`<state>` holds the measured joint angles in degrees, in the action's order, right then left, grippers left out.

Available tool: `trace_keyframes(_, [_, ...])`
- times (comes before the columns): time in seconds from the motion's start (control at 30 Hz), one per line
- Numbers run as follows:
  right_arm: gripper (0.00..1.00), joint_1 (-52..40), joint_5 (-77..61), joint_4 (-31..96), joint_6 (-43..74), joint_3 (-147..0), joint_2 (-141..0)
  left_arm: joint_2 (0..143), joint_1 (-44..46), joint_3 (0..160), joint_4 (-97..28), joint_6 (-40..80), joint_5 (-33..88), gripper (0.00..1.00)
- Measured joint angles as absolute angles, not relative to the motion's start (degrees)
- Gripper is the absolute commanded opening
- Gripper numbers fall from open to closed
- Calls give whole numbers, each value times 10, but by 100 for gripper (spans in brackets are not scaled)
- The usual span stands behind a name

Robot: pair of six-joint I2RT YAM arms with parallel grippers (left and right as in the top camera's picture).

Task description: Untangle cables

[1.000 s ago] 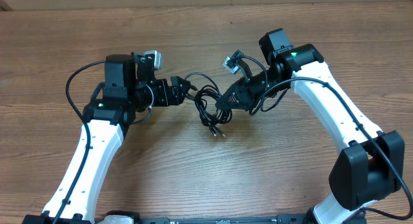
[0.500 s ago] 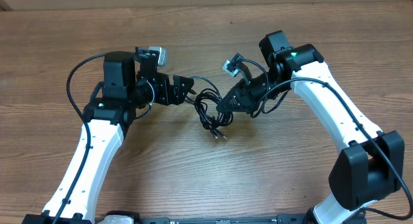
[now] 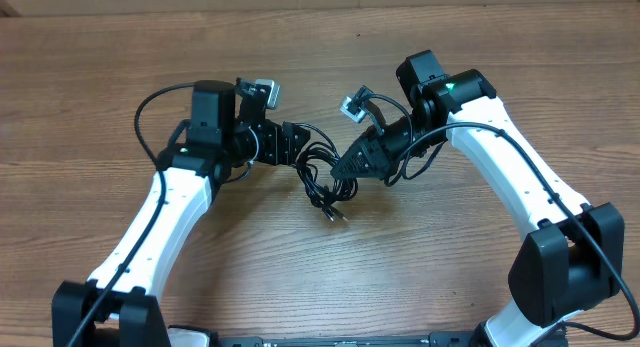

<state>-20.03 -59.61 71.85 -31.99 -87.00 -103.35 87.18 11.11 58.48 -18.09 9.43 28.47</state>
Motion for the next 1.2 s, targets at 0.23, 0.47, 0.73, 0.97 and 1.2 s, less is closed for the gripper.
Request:
trace_keyframes(0.23, [4,-209,-598,737,-322,-870,-1034,883,108,585,-88,248,132,90])
trace_keyframes(0.47, [4,-251,-584,762,-322,-870,-1034,883,47,585,-71,430,72,94])
trace_keyframes(0.73, [4,-267,-568,750,-317,-870,-1034,883,-9,585,-152,530,50,100])
trace_keyframes(0.97, [4,-267,-535,660,-227,-870,-1034,883,-8,585,-181,497,103,100])
trace_keyframes(1.2, [4,-267,-419,604,-106,-870,-1034,883,-8,585,-181,467,189,100])
